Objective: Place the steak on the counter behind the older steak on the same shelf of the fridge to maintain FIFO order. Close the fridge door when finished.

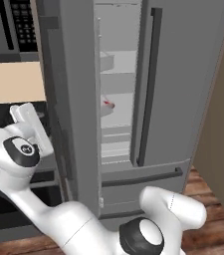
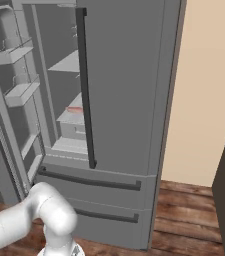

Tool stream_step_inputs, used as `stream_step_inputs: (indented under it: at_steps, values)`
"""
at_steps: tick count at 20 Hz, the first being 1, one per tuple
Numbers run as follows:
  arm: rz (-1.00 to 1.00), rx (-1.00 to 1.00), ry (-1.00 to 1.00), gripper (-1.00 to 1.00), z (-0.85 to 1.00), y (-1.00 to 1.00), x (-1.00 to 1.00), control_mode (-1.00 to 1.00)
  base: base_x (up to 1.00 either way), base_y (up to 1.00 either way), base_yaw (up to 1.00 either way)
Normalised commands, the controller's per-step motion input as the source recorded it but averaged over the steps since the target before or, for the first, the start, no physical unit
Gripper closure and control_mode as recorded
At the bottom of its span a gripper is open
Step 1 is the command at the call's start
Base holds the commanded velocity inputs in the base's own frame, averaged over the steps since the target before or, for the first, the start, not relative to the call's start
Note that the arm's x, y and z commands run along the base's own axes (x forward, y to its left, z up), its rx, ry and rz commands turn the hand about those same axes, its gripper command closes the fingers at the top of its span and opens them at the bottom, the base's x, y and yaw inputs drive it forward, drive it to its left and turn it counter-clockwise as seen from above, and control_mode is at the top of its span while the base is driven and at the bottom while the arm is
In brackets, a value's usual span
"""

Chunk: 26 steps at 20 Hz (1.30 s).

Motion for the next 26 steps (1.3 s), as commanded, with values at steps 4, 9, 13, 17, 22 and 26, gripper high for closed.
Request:
stream_step_inputs:
  at_steps: [4, 9, 13, 17, 22, 26]
  values:
    - [-0.11, 0.04, 0.00, -1.00, 0.00, -0.57, 0.00, -1.00, 0.00, 0.00, 0.00]
    - [-0.11, 0.05, -0.02, -1.00, 0.00, -0.63, 0.00, -1.00, 0.00, 0.00, 0.00]
    - [-0.09, 0.05, -0.06, -1.00, 0.00, -0.70, 0.01, -1.00, 0.00, 0.00, 0.00]
    - [-0.07, 0.04, -0.07, -1.00, 0.00, -0.69, 0.05, -1.00, 0.00, 0.00, 0.00]
    - [-0.04, 0.04, -0.08, -1.00, 0.00, -0.63, 0.09, -1.00, 0.00, 0.00, 0.00]
    - [-0.02, 0.03, -0.07, -1.00, 0.04, -0.55, 0.18, -1.00, 0.00, 0.00, 0.00]
